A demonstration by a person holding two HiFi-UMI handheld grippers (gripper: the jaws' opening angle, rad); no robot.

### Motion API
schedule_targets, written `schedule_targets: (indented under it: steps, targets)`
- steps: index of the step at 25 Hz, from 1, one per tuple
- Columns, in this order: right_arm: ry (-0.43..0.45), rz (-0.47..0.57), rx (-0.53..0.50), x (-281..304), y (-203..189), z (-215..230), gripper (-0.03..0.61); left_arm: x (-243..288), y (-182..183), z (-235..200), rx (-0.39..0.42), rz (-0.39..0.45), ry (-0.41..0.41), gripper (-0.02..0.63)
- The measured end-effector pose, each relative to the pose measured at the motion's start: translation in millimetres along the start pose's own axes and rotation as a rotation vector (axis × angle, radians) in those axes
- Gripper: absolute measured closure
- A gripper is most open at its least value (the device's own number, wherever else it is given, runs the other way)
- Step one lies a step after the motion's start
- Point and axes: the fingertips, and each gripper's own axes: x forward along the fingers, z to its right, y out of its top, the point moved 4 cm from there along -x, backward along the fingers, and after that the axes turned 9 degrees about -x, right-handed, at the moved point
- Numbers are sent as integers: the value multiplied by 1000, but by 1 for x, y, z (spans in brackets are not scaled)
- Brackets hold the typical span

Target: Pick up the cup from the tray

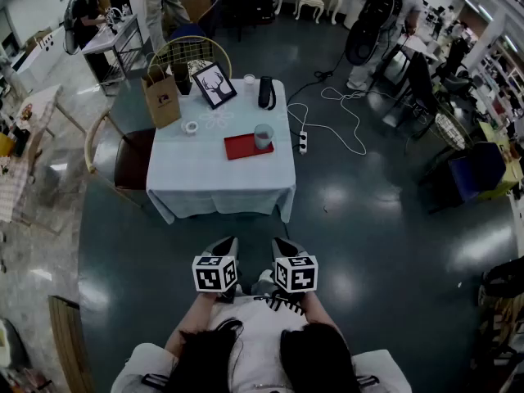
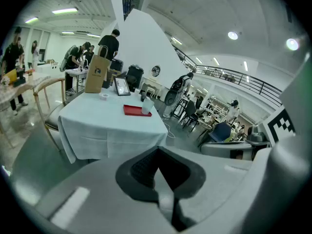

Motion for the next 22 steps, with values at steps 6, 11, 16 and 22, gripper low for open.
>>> schedule_targets:
  steps: [6,11,16,22]
  targets:
    - [23,-15,-42,-1,-1,-1,554,-1,-1,6,0,6,-18,614]
    - [41,-14,-75,-2,-3,-4,554,-3,-4,5,-3,9,5,614]
    - [43,-5,-98,-6,0,-3,554,-6,-2,8,-12,26,16,614]
    - [45,35,-69,-7,7,8,543,0,1,14,1,30,23,614]
